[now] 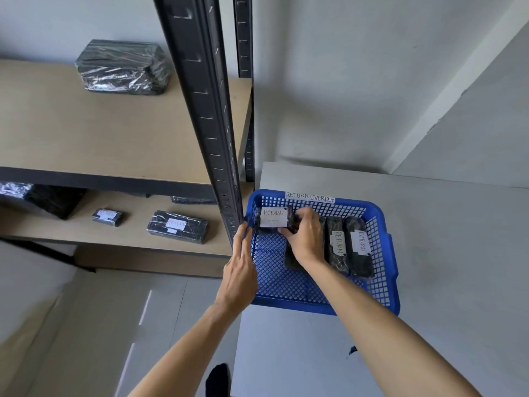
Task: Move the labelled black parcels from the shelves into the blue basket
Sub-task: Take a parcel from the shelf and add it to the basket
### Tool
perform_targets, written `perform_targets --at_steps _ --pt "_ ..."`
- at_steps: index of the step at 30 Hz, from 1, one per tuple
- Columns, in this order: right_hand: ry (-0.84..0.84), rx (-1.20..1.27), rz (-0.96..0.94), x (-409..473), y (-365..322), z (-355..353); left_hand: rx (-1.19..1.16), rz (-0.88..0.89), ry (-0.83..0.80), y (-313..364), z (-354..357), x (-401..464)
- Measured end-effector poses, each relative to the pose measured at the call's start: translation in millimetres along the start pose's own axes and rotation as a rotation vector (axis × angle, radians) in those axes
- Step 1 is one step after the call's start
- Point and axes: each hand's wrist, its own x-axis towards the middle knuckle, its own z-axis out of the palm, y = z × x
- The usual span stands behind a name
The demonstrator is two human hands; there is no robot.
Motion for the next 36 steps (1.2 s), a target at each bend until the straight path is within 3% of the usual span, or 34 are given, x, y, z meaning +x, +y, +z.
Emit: perform_targets --at_steps 5,18,28,36 --pt "0.018 -0.075 0.039 -3 1 9 0.027 0.025 0.001 -1 1 -2" --pt "-0.129 -0.004 0.029 0 15 -14 0.057 0.084 0.014 -2 1 -2" --pt "-0.091 -0.032 0.069 -1 15 -7 0.073 0.115 -0.005 -1 0 -2" --pt "-0.135 -0.076 0.0 -22 12 -32 0.121 -0.002 -0.003 3 -19 -4"
